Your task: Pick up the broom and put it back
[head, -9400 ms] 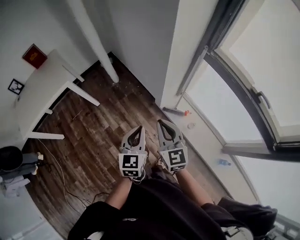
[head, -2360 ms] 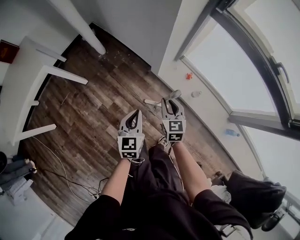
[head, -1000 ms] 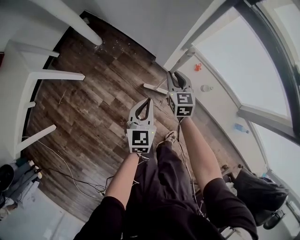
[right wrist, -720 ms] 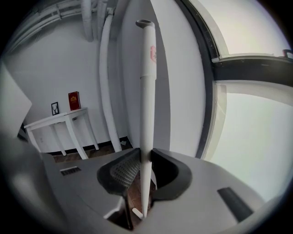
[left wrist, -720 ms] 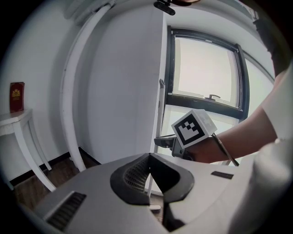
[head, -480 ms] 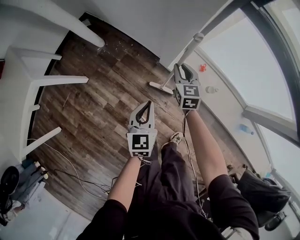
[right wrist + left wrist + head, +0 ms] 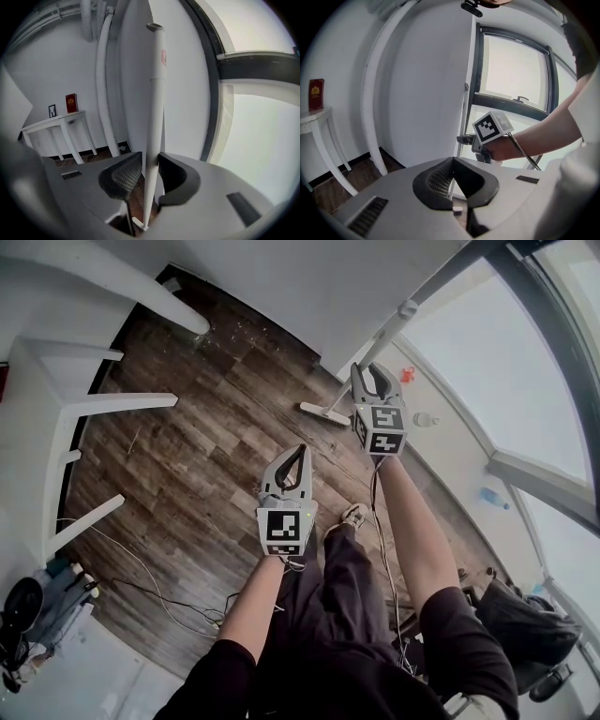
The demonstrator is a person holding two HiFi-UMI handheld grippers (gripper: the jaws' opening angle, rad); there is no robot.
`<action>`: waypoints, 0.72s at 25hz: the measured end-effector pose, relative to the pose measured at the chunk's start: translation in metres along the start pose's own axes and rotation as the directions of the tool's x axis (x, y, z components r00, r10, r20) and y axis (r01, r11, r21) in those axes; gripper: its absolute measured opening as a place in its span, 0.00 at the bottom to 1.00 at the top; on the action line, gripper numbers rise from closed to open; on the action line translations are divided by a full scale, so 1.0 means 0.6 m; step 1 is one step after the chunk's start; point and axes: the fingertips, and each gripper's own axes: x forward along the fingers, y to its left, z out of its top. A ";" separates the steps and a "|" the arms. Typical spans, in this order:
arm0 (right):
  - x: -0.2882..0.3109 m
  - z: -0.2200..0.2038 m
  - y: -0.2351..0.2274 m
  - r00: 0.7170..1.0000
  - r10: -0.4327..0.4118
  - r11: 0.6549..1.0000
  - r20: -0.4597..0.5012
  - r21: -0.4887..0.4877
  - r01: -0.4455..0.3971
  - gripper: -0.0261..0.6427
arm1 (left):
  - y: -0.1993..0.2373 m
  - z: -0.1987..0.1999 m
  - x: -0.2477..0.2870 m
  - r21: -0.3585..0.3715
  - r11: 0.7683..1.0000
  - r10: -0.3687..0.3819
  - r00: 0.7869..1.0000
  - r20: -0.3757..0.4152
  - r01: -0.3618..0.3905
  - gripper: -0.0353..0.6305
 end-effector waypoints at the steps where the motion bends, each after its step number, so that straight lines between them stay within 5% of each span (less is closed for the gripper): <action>1: 0.000 0.000 -0.001 1.000 0.003 1.000 0.001 -0.002 -0.003 0.20 | -0.001 -0.002 -0.001 -0.002 1.000 0.000 1.000 -0.002 0.000 0.06; 10: 0.003 0.000 -0.013 1.000 -0.012 1.000 -0.001 0.000 0.012 0.20 | -0.002 -0.016 -0.004 -0.009 1.000 -0.003 1.000 -0.013 0.003 0.06; 18: -0.019 0.000 0.049 0.997 0.068 0.996 0.023 0.053 -0.069 0.17 | 0.004 -0.004 -0.007 -0.010 1.000 -0.003 1.000 0.001 0.003 0.06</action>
